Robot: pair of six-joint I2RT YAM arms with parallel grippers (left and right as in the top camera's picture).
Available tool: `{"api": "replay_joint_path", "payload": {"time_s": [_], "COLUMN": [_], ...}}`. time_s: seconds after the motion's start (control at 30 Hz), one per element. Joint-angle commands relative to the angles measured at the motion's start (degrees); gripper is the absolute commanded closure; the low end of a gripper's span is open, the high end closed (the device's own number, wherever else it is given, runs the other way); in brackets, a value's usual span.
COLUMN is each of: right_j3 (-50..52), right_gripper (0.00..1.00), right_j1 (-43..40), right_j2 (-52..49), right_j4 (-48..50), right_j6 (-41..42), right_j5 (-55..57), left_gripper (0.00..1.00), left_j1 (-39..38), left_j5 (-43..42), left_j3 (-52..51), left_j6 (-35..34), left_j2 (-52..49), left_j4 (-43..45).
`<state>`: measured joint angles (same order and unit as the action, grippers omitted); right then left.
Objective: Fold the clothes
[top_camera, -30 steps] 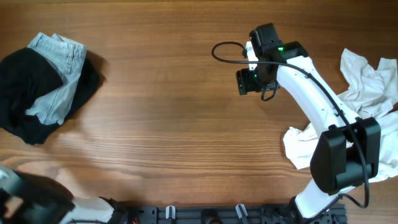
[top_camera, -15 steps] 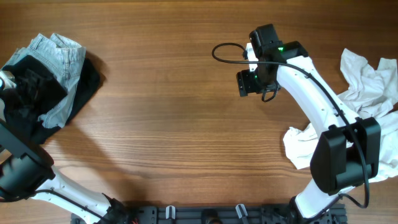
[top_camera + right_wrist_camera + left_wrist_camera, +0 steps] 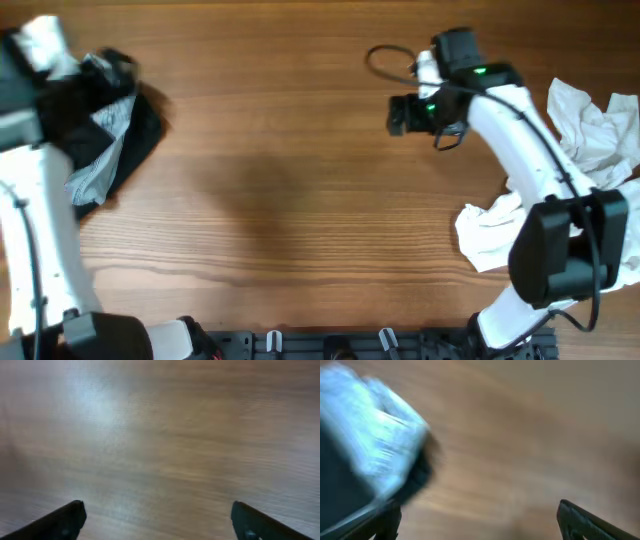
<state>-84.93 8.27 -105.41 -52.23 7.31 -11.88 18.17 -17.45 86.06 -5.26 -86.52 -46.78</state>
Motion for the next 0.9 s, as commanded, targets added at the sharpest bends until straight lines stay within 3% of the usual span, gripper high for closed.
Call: {"api": "replay_joint_path", "payload": {"time_s": [0.0,0.23,0.33,0.4,0.47,0.53,0.7,0.87], "right_j3": [-2.93,-2.19,3.19,10.64,23.41,29.64,31.95,31.98], "right_gripper": [0.0,0.0,0.0,0.0,0.0,0.0,0.0,0.0], "right_j1": [-8.26,-13.92,-13.88,-13.0,-10.03,-9.62,-9.62,-9.62], "right_j2": [1.51,5.09,15.43,26.1,44.09,53.92,69.75,69.85], "right_j4": [-3.1,-18.14,-15.23,-6.82,7.41,13.66,5.55,2.99], "right_j6": [0.13,0.22,0.74,0.81,6.12,6.8,6.8,6.78], "right_j5": [-3.67,-3.67,-3.61,-2.08,7.08,8.72,8.7,8.7], "left_gripper": [0.0,0.0,0.0,0.0,0.0,0.0,0.0,0.0], "left_j1": [-9.51,-10.29,-12.04,-14.19,-18.08,-19.76,-20.2,-20.2], "left_j5": [11.17,14.8,14.53,14.51,14.51,14.53,14.53,14.53], "left_j3": [-0.92,-1.38,-7.72,-15.54,-26.99,-32.44,-34.14,-34.14], "left_j6": [1.86,-4.2,-4.66,-7.32,-10.47,-10.45,-10.43,-10.43], "left_j2": [-3.28,-1.01,7.96,18.1,33.14,42.03,59.04,61.33], "left_j4": [-10.1,-30.16,-28.33,-22.1,-11.74,-6.4,-15.67,-20.68]}}
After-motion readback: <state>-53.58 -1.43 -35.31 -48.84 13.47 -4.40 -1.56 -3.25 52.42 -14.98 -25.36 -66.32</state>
